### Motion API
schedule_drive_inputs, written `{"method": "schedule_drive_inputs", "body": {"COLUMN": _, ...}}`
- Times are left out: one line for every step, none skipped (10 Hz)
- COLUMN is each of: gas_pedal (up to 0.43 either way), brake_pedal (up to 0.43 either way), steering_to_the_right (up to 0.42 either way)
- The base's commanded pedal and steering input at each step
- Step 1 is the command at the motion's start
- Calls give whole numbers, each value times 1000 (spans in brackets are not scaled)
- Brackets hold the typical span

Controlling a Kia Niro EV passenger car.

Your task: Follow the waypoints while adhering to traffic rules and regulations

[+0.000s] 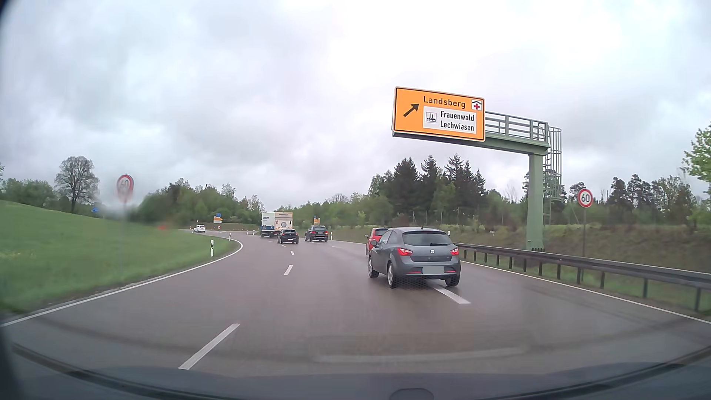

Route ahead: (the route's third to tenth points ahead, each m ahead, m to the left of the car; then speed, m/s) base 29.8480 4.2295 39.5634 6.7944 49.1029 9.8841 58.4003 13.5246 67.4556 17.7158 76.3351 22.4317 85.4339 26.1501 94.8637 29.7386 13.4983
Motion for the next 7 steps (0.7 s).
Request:
{"method": "schedule_drive_inputs", "body": {"gas_pedal": 209, "brake_pedal": 0, "steering_to_the_right": -11}}
{"method": "schedule_drive_inputs", "body": {"gas_pedal": 220, "brake_pedal": 0, "steering_to_the_right": -11}}
{"method": "schedule_drive_inputs", "body": {"gas_pedal": 220, "brake_pedal": 0, "steering_to_the_right": -11}}
{"method": "schedule_drive_inputs", "body": {"gas_pedal": 220, "brake_pedal": 0, "steering_to_the_right": -11}}
{"method": "schedule_drive_inputs", "body": {"gas_pedal": 220, "brake_pedal": 0, "steering_to_the_right": -11}}
{"method": "schedule_drive_inputs", "body": {"gas_pedal": 220, "brake_pedal": 0, "steering_to_the_right": -11}}
{"method": "schedule_drive_inputs", "body": {"gas_pedal": 220, "brake_pedal": 0, "steering_to_the_right": -11}}
